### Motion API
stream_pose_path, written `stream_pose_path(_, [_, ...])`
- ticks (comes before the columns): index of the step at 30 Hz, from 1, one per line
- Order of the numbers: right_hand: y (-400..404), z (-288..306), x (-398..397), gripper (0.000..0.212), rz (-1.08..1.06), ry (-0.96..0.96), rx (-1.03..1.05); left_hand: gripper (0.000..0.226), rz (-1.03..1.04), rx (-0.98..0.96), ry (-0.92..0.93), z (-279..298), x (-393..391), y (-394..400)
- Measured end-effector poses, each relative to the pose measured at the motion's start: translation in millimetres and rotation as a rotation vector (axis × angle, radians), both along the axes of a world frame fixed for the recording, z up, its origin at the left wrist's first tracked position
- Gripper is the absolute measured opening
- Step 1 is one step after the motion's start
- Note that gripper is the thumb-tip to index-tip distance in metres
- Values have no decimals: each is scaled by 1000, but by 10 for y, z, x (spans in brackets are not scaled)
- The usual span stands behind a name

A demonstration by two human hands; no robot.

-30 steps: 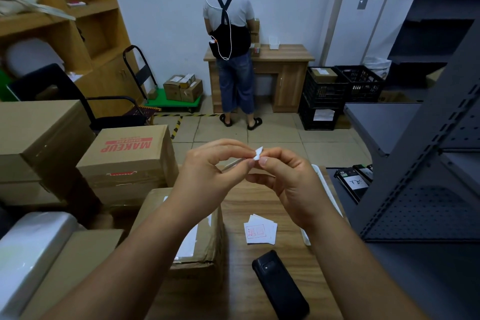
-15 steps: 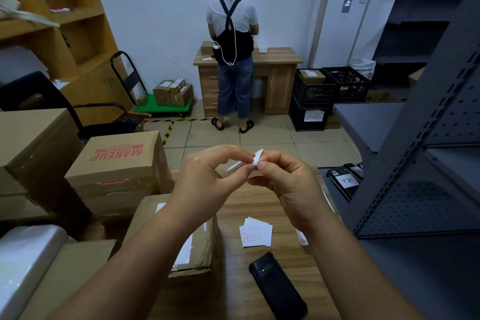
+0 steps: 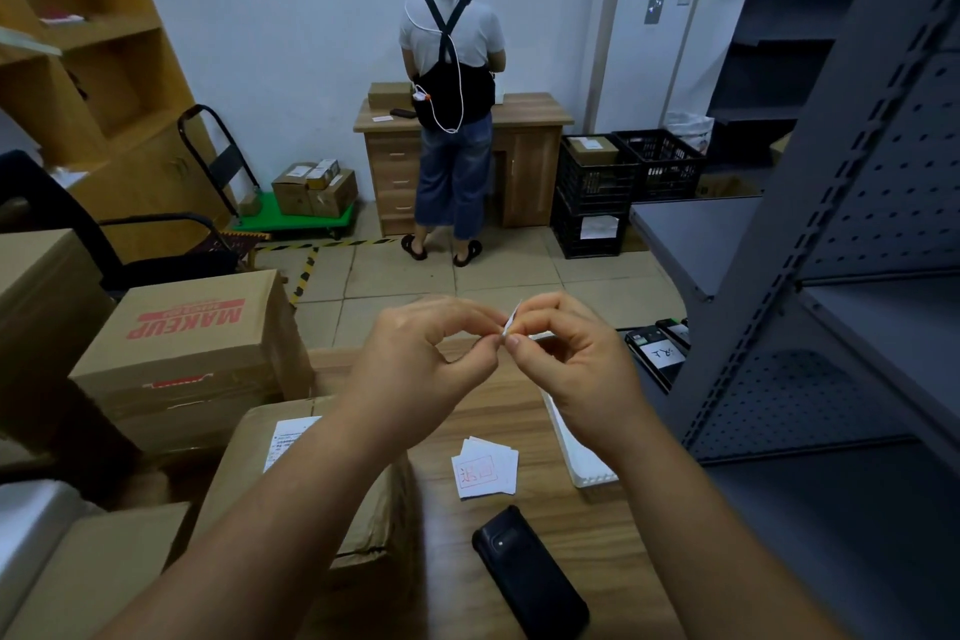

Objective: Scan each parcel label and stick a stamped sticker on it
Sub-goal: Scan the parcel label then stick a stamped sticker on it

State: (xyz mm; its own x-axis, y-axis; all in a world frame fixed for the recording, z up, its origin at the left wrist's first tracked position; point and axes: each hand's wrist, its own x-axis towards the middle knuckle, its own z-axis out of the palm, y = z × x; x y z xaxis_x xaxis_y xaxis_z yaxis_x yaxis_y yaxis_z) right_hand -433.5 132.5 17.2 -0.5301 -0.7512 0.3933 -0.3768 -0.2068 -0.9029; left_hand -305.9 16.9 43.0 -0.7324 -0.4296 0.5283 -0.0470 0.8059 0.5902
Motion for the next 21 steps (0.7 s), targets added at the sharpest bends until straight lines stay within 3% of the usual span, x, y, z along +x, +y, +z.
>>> stream_pose_path(3, [13, -73, -70, 10, -5, -78, 16, 12, 47, 269, -36, -40, -101, 37])
stream_pose_path(6, [-3, -145, -112, 18, 44, -427, -6, 9, 97, 597, -13, -117, -226, 31])
stream_pose_path(8, [-10, -172, -134, 25, 60, -644, -31, 8, 100, 692, -11, -201, -298, 40])
stream_pose_path(13, [1, -276, -257, 6, 60, -745, -31, 7, 125, 656, -19, -398, -487, 62])
stream_pose_path(16, [-16, -360, -361, 22, 12, -720, 3, 7, 113, 603, -7, -486, -619, 66])
stream_pose_path(21, [-71, -616, -563, 18, -116, -724, 95, 16, 143, 607, -8, -672, -819, 49])
